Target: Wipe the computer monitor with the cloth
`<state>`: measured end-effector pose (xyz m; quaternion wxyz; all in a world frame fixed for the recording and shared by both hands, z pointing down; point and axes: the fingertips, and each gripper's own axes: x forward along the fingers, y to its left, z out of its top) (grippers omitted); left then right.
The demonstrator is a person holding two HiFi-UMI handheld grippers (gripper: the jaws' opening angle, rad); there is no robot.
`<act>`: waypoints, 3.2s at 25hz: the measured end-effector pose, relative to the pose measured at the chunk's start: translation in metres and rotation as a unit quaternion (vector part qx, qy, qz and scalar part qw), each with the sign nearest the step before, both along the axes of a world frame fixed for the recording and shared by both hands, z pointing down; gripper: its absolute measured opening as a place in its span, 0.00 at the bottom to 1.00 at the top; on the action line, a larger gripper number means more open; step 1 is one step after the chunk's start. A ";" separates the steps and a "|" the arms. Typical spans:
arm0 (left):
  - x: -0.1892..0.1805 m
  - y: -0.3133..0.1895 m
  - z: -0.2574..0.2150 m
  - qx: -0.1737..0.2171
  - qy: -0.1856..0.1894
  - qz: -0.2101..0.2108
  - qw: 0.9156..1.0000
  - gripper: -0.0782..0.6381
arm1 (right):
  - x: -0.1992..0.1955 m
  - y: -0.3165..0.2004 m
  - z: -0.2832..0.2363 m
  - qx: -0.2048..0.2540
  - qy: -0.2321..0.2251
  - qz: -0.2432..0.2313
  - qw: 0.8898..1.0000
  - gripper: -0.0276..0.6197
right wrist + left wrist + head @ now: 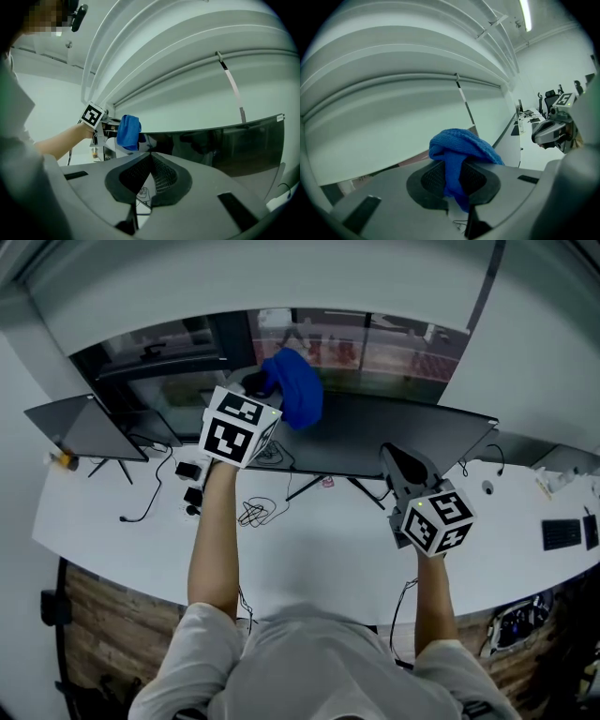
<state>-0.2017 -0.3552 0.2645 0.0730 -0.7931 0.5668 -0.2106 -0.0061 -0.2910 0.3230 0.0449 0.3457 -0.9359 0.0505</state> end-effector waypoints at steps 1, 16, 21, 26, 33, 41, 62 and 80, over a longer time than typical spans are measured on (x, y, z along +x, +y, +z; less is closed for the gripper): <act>-0.015 0.003 0.000 0.003 0.005 -0.005 1.000 0.20 | -0.009 0.001 0.001 0.001 0.002 0.000 1.000 0.06; -0.171 0.046 0.002 0.089 -0.016 -0.061 0.994 0.20 | -0.124 0.018 0.028 -0.010 0.037 -0.003 0.999 0.06; -0.190 0.051 0.032 0.074 -0.023 -0.074 0.994 0.20 | -0.146 0.023 0.035 -0.013 0.051 -0.012 0.999 0.06; -0.185 0.051 0.068 0.072 -0.025 -0.073 0.994 0.20 | -0.157 0.027 0.042 -0.018 0.067 -0.020 0.997 0.06; -0.179 0.048 0.134 0.025 -0.047 -0.059 0.997 0.20 | -0.151 0.035 0.055 -0.031 0.086 -0.012 0.996 0.06; -0.174 0.046 0.230 -0.047 -0.022 -0.062 0.997 0.20 | -0.126 0.040 0.082 -0.058 0.107 0.011 0.992 0.06; -0.157 0.035 0.429 -0.223 0.083 -0.104 0.966 0.19 | -0.056 0.031 0.147 -0.130 0.131 0.056 0.981 0.06; -0.047 0.026 0.403 -0.225 0.213 -0.079 0.948 0.19 | 0.019 0.017 0.155 -0.144 0.086 0.042 0.985 0.06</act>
